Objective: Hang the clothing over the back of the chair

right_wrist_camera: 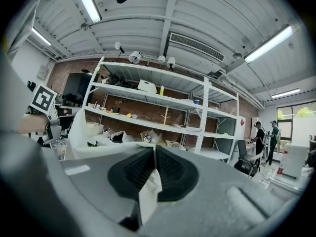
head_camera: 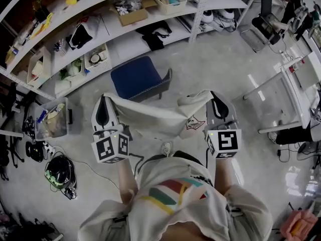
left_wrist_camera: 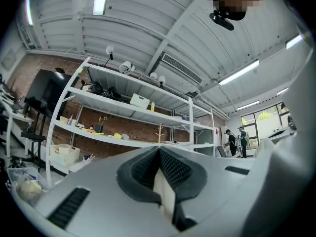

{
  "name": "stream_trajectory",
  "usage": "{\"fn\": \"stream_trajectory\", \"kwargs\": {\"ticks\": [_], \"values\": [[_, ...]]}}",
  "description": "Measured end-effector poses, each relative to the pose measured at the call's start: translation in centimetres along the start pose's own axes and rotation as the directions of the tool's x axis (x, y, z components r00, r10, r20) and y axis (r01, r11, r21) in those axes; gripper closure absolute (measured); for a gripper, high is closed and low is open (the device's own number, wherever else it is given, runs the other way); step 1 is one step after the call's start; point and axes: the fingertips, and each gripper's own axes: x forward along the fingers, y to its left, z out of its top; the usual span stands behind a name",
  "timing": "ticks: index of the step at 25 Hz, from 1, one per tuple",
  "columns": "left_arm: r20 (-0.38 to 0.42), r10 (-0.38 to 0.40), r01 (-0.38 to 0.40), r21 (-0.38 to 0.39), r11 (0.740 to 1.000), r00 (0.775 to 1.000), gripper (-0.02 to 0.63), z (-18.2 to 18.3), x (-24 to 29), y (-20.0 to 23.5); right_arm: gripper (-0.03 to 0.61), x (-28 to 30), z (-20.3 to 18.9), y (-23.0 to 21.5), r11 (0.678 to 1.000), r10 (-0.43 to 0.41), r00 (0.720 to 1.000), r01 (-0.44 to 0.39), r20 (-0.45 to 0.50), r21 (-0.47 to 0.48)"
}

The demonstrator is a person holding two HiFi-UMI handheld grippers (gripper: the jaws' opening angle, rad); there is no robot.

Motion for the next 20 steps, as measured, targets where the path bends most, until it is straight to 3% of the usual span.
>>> {"fn": "stream_trajectory", "kwargs": {"ticks": [8, 20], "values": [[-0.029, 0.019, -0.018, 0.032, 0.999, 0.999, 0.600, -0.8, 2.1, 1.2, 0.572, 4.3, -0.6, -0.3, 1.000, 0.015, 1.000, -0.015, -0.003, 0.018], [-0.017, 0.158, -0.157, 0.039, 0.987, 0.987, 0.600, -0.2, 2.7, -0.6, 0.572, 9.4, 0.7, -4.2, 0.992, 0.129, 0.991, -0.129, 0.044, -0.009]]}}
